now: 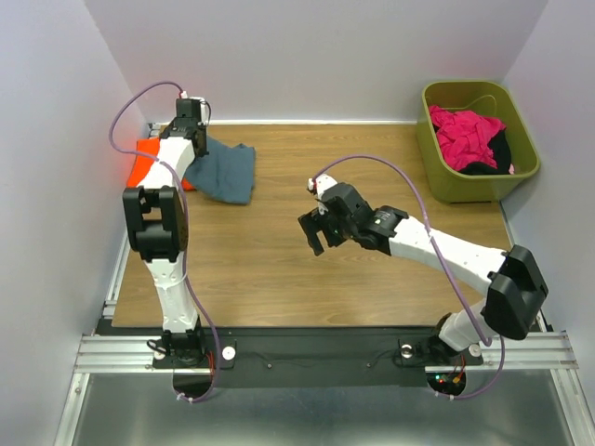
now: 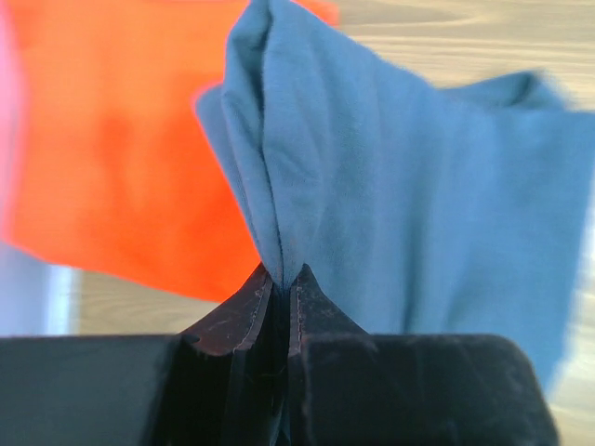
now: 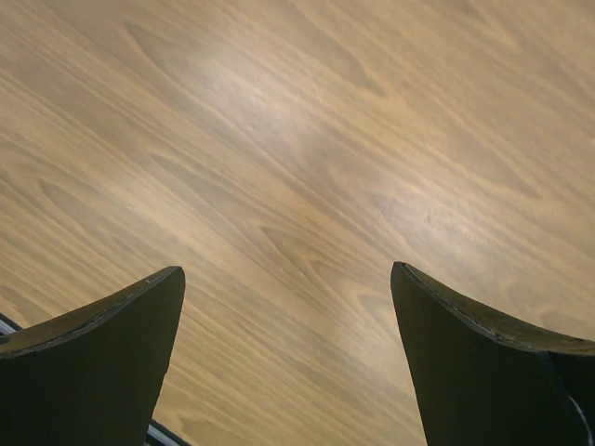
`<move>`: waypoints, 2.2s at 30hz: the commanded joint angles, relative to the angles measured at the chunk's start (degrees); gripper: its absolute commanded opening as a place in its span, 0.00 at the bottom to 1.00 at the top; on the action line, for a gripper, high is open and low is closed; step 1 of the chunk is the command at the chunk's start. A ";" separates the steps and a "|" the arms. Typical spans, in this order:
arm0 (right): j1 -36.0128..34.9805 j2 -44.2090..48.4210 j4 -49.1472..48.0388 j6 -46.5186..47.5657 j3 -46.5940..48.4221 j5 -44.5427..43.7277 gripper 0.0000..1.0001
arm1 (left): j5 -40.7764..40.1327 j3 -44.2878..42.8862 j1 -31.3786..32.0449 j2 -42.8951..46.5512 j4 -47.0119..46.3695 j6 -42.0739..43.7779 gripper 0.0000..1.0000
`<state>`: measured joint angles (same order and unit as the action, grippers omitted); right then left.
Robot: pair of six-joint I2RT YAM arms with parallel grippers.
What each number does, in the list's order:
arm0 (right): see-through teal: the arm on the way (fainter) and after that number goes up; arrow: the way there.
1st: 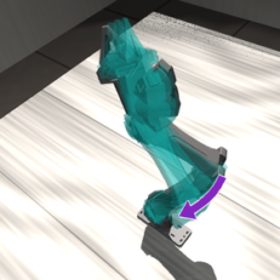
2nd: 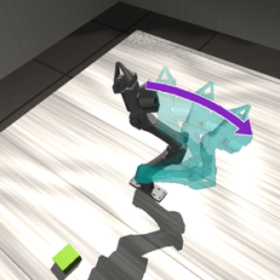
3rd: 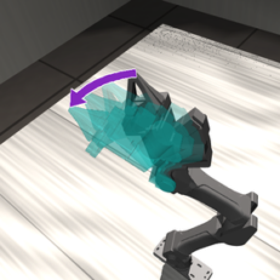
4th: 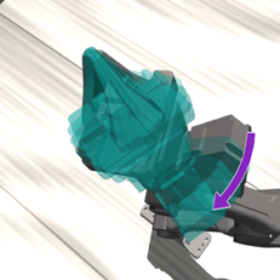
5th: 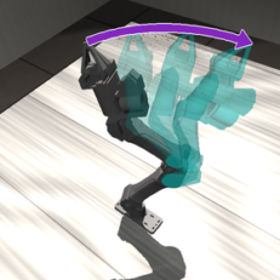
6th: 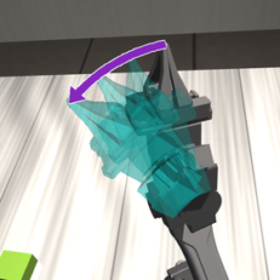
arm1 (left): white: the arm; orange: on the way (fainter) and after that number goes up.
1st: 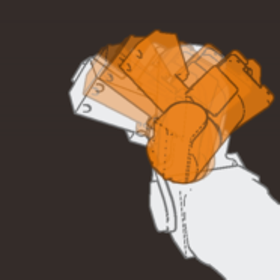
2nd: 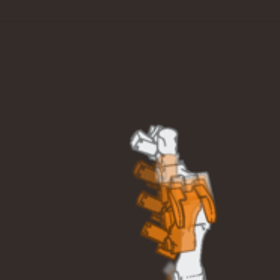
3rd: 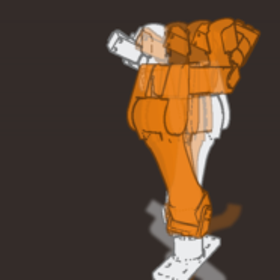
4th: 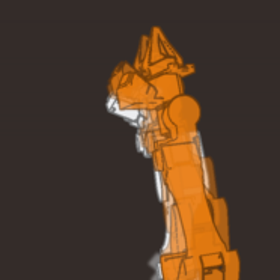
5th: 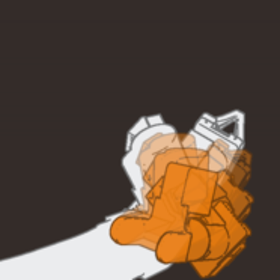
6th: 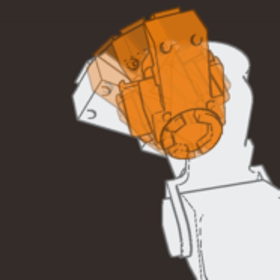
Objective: Fold and stack the t-shirts
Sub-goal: Neatly place the folded tshirt to the corner
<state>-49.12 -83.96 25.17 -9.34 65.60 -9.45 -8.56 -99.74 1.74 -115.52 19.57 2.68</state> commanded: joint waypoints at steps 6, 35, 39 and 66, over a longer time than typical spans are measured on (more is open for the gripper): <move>-0.09 -5.77 5.50 -1.82 6.02 -0.22 0.97 | -11.22 -21.27 -1.30 -8.57 4.15 15.42 0.00; -0.01 -18.69 18.16 0.02 22.02 -3.47 0.96 | -12.54 -29.29 -5.87 -9.63 2.49 25.27 0.00; -0.01 -19.22 18.78 -0.06 22.11 -3.38 0.96 | -14.28 -26.22 -6.66 -11.65 -1.28 27.82 0.00; -0.01 -22.30 20.53 0.38 21.32 -2.85 0.95 | -28.53 -20.93 -9.21 -22.64 -16.58 27.91 0.26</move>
<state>-49.12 -106.24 45.06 -9.26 85.45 -11.81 -34.28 -120.86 -6.87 -139.81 7.84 32.08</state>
